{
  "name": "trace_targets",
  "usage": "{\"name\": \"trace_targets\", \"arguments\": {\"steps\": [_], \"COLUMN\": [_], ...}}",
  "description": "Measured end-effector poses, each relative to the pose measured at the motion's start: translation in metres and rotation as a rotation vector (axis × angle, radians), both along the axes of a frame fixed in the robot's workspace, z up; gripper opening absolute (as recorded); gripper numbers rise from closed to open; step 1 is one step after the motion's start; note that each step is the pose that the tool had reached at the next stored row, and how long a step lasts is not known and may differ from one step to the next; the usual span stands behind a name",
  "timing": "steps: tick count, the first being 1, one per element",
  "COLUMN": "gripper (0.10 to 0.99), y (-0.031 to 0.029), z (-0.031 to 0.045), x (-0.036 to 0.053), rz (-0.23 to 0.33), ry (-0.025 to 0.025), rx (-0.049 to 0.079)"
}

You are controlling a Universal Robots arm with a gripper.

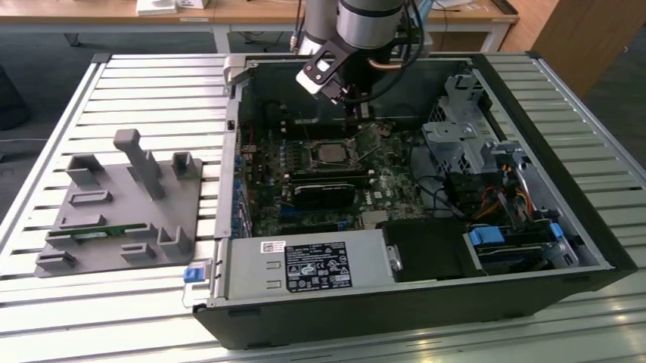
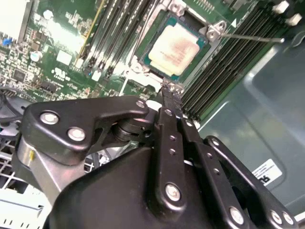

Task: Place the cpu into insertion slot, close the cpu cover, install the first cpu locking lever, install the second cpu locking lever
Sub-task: 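Close the cpu cover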

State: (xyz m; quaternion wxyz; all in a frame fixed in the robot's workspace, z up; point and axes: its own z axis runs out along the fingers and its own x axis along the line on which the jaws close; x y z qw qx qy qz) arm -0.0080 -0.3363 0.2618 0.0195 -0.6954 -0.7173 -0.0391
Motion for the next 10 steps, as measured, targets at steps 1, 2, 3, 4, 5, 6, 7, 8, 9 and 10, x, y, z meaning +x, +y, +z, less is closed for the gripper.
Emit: {"name": "trace_targets", "arguments": {"steps": [1,2,3,4,5,6,7,8,9,10], "gripper": [0.106,0.106,0.106,0.106,0.106,0.106,0.106,0.106,0.106,0.106], "y": [0.0,0.0,0.0,0.0,0.0001,0.0001,0.0002,0.0002,0.0003,0.0003], "z": [0.0,-0.0001,-0.0002,-0.0002,-0.0003,-0.0005,-0.0005,-0.0006,-0.0007,-0.0009], "x": [0.0019,0.0039,0.0059,0.0081,0.0099,0.0115,0.013,0.0143,0.0159,0.0173], "rz": [0.0,0.0,0.0,0.0,0.0,0.0,0.0,0.0,0.0,0.0], "ry": [0.0001,0.0001,0.0001,0.0002,0.0003,0.0003,0.0004,0.0005,0.0006,0.0006], "rx": [0.0,0.0,0.0,0.0,0.0,0.0,0.0,0.0,0.0,0.0]}}
